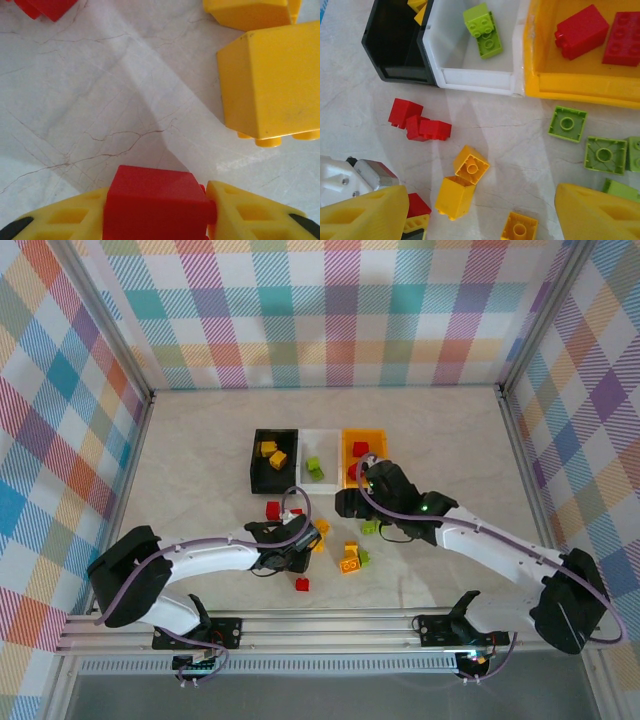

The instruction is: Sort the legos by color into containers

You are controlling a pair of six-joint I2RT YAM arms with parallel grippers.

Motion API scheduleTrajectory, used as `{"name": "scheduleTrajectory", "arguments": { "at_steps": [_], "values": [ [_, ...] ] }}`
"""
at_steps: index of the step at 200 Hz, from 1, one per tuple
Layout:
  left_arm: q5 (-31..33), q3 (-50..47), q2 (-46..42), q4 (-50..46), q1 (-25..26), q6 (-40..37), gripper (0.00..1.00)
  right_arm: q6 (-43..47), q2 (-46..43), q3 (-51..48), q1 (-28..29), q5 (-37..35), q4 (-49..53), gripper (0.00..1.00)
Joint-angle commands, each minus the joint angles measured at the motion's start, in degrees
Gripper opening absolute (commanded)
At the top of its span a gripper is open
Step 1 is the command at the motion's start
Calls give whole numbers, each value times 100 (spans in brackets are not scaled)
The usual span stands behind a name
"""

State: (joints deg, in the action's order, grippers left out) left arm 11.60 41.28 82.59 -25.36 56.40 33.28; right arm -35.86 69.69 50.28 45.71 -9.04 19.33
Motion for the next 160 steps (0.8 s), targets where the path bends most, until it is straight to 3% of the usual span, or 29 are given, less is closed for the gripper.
{"name": "scheduleTrajectory", "arguments": {
  "at_steps": [1, 40, 88, 140, 160],
  "values": [
    [156, 442, -265, -223, 81, -132, 44, -246, -378, -208, 25, -354, 154, 77],
    [303, 2040, 154, -385, -108, -780, 43, -624, -916, -727, 22, -832, 512, 78],
    [-111, 4214, 1991, -48, -676, -1112, 42, -852, -1475, -1161, 17, -910, 856, 78],
    [-38, 6457, 3800, -529, -908, -1193, 43, -947, -1727, -1428, 15, -800, 1058, 78],
    [-109, 7001, 4221, -718, -984, -1079, 48, -941, -1705, -1472, 16, -665, 1056, 79]
  ]
}}
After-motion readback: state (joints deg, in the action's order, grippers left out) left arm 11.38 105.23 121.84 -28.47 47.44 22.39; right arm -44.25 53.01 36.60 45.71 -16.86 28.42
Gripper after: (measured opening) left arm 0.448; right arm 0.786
